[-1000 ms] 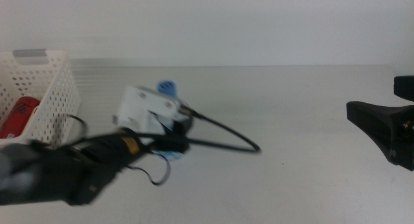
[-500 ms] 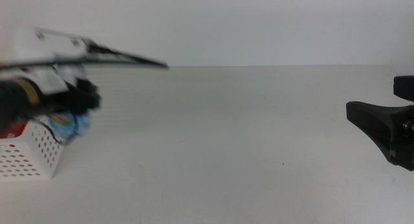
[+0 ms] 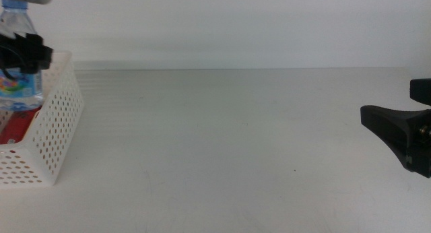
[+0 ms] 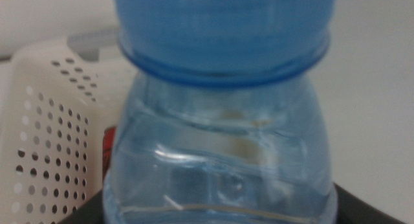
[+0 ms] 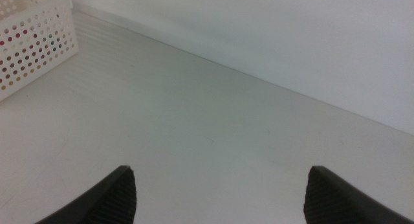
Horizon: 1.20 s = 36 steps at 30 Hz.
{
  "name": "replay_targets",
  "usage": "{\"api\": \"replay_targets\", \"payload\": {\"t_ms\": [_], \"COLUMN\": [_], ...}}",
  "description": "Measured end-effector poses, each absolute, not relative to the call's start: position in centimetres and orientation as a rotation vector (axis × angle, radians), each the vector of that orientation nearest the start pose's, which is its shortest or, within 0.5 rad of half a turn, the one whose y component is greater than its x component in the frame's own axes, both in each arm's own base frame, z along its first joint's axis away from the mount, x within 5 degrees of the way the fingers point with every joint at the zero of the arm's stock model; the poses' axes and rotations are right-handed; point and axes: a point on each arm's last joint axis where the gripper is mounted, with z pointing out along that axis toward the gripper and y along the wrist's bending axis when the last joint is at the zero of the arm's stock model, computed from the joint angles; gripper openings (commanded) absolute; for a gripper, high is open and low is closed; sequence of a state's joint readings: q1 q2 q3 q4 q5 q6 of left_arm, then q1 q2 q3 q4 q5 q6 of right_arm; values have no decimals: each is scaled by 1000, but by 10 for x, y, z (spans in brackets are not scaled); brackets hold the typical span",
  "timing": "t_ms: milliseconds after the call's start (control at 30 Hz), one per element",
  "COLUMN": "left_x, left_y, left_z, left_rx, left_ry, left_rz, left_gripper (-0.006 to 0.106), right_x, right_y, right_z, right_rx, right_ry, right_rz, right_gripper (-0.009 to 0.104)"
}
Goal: Use arms to grab the bottles and put them into the dustbin to the left of the table.
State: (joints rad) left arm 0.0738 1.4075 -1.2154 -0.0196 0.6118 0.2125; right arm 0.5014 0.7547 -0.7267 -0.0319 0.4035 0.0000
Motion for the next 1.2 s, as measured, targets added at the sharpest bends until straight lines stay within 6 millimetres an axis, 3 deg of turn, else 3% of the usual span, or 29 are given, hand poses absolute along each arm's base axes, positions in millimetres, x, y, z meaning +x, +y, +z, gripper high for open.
{"api": "replay_targets", "payload": {"t_ms": [333,500,900,1033,1200], "left_x": [354,370,397,401,403], "left_y": [86,102,111,112,112], "left_z": [345,338,270,256,253], "left_rx": [157,162,172,193,218], "left_ry": [2495,2558,2772,2802,2797], "left_rz": [39,62,-18,-32,-46], "left_gripper": [-5,-5,-4,7,38], "right_x": [137,137,137,137,137], "right_y": [74,74,74,74,74], "right_z": [351,351,351,351,351], "right_rx": [-497,-497,-497,-497,-497], "right_ry": [1861,1861,1861,1861,1861], "right_rz": [305,305,305,305,305], "right_gripper": [68,68,68,68,68]}}
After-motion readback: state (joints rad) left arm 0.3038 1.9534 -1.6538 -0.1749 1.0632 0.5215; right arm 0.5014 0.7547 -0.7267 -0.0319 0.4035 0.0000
